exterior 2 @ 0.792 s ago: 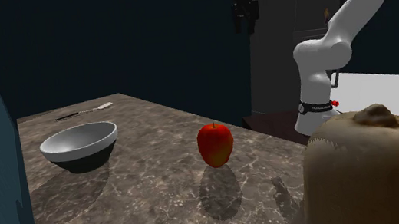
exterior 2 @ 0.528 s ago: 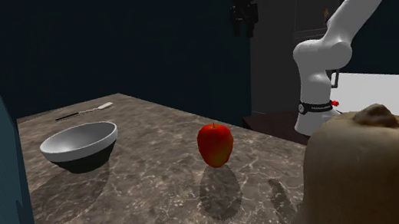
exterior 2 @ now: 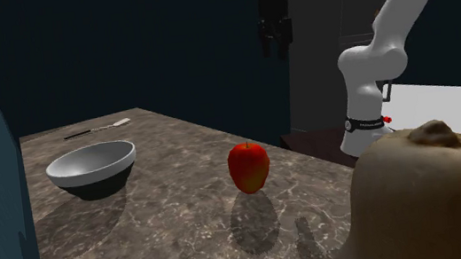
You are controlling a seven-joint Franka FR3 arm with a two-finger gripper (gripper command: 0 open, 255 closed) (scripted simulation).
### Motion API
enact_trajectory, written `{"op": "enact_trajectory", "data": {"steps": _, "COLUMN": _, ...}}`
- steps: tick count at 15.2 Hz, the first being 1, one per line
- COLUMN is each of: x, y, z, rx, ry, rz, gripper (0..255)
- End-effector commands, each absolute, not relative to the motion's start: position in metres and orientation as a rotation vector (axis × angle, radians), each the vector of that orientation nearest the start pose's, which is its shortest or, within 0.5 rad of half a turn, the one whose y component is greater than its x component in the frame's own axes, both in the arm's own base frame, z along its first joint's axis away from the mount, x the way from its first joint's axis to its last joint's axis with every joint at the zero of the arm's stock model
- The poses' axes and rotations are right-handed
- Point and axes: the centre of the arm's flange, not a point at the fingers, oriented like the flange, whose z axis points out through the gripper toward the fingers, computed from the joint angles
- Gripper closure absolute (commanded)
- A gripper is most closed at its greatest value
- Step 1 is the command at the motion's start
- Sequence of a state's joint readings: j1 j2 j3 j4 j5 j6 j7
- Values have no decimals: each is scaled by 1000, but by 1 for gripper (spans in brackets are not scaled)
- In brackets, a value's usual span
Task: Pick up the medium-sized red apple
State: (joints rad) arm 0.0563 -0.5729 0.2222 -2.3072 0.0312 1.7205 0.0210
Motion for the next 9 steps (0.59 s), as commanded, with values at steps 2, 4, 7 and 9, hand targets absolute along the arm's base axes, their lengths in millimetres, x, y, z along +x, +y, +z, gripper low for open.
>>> {"op": "enact_trajectory", "data": {"steps": 2, "x": 380, "y": 154, "z": 532, "rx": -3209, "ry": -350, "rz": 11, "gripper": 0}}
{"op": "enact_trajectory", "data": {"steps": 4, "x": 392, "y": 175, "z": 522, "rx": -3206, "ry": -351, "rz": 5, "gripper": 0}}
{"op": "enact_trajectory", "data": {"steps": 7, "x": 409, "y": 206, "z": 507, "rx": -3202, "ry": -353, "rz": -4, "gripper": 0}}
{"op": "enact_trajectory", "data": {"steps": 9, "x": 420, "y": 227, "z": 497, "rx": -3200, "ry": -355, "rz": -10, "gripper": 0}}
